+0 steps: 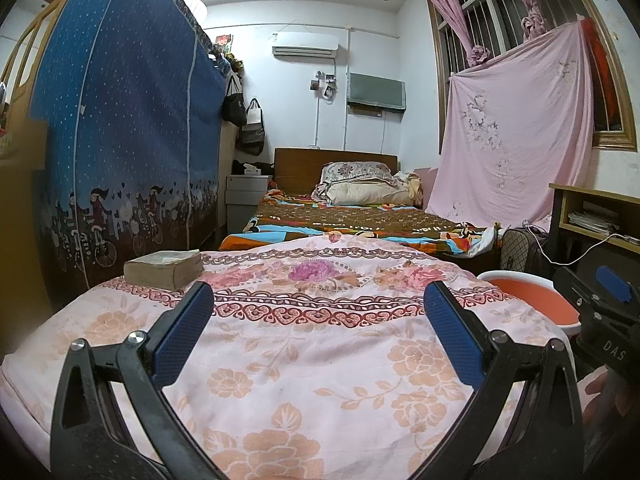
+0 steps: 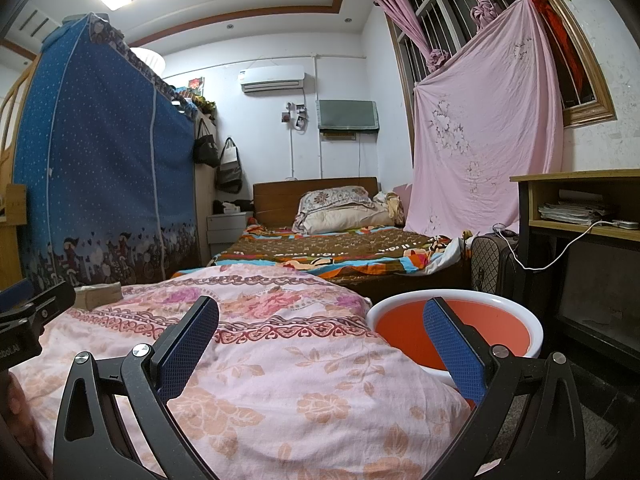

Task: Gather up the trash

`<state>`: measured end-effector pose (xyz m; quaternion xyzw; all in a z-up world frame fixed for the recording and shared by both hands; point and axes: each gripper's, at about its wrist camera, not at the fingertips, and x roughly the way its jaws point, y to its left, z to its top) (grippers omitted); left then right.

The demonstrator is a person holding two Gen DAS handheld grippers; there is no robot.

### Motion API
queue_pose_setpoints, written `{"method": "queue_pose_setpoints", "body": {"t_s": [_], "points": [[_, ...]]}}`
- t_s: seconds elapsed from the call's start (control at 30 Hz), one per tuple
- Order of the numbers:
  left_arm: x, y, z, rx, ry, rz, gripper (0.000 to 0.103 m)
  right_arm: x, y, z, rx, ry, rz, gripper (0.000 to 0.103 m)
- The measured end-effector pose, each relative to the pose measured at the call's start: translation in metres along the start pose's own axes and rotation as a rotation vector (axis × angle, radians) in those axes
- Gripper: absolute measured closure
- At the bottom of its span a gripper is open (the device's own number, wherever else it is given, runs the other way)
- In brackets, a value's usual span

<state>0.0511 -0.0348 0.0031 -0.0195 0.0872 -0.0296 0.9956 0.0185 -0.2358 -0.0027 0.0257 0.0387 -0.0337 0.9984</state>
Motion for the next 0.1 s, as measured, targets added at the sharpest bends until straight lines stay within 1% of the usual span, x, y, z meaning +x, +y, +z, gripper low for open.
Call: {"method": "queue_pose_setpoints", "body": {"t_s": [0.1], "points": [[0.0002, 0.0005, 0.0001, 0.001, 0.0, -0.001, 0.012, 0.0005, -0.0001, 0.0003, 0.0, 0.001, 0.0, 0.0]]}}
